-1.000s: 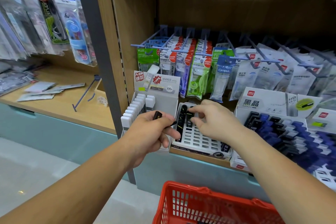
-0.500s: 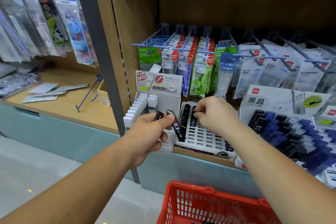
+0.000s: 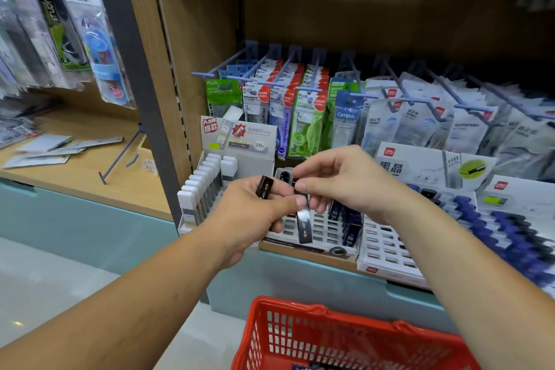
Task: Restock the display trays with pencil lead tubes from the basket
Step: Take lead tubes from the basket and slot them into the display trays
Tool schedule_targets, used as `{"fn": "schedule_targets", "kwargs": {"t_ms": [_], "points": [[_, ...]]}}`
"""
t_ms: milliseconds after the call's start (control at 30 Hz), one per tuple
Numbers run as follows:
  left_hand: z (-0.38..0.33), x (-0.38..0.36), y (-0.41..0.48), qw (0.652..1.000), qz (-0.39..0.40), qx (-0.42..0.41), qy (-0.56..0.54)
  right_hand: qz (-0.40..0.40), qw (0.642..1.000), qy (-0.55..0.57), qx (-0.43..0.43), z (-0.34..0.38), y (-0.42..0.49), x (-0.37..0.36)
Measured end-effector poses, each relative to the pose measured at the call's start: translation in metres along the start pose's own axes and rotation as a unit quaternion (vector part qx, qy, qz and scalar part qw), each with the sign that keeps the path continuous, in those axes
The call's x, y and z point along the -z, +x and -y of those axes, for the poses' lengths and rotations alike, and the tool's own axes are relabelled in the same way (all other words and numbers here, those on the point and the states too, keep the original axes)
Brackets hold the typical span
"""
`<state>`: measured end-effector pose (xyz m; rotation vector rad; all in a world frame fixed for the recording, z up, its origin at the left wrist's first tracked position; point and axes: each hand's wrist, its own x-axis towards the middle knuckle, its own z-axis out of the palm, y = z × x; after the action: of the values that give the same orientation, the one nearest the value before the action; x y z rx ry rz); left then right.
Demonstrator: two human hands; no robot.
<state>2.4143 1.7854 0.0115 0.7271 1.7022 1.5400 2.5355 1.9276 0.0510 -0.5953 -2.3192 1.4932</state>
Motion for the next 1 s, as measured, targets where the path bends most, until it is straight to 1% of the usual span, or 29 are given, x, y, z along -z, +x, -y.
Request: {"fn": "schedule_targets", "kwargs": {"t_ms": [67, 167, 233, 300, 400, 500, 567, 700, 767, 833, 900, 1000], "points": [[-0.001, -0.004, -0.001, 1.0, -0.004, 0.004, 0.003, -0.003, 1.0, 0.014, -0.012, -0.002, 0.0, 0.002], [-0.001, -0.001, 0.0, 0.999, -0.037, 0.034, -0.004, -0.053, 0.998, 0.018, -0.016, -0.006, 0.004, 0.004], [0.001, 0.007, 0.002, 0.995, -0.067, 0.076, -0.014, -0.088, 0.996, -0.026, -0.008, -0.011, 0.01, 0.003], [0.004, 0.013, 0.002, 0.992, -0.08, 0.097, -0.017, -0.114, 0.991, -0.077, -0.001, -0.02, 0.017, -0.001], [0.007, 0.017, 0.0, 0.994, -0.047, 0.096, -0.003, -0.131, 0.981, -0.146, 0.002, -0.033, 0.024, -0.006], [0.01, 0.018, -0.005, 0.992, 0.014, 0.112, 0.048, -0.12, 0.97, -0.21, 0.009, -0.04, 0.025, -0.011], [0.012, 0.021, -0.007, 0.99, 0.038, 0.114, 0.069, -0.109, 0.967, -0.23, 0.014, -0.043, 0.025, -0.015], [0.015, 0.025, -0.003, 0.991, 0.057, 0.113, 0.047, -0.097, 0.967, -0.234, 0.041, -0.047, 0.029, -0.017], [0.017, 0.028, -0.003, 0.99, 0.072, 0.12, 0.031, -0.087, 0.967, -0.236, 0.04, -0.049, 0.03, -0.02], [0.018, 0.031, -0.004, 0.989, 0.092, 0.106, 0.038, -0.104, 0.965, -0.237, 0.031, -0.051, 0.031, -0.023], [0.018, 0.035, -0.008, 0.989, 0.105, 0.078, 0.069, -0.131, 0.966, -0.223, 0.022, -0.05, 0.032, -0.025], [0.017, 0.04, -0.008, 0.991, 0.074, 0.075, 0.081, -0.137, 0.956, -0.259, 0.005, -0.05, 0.034, -0.027]]}}
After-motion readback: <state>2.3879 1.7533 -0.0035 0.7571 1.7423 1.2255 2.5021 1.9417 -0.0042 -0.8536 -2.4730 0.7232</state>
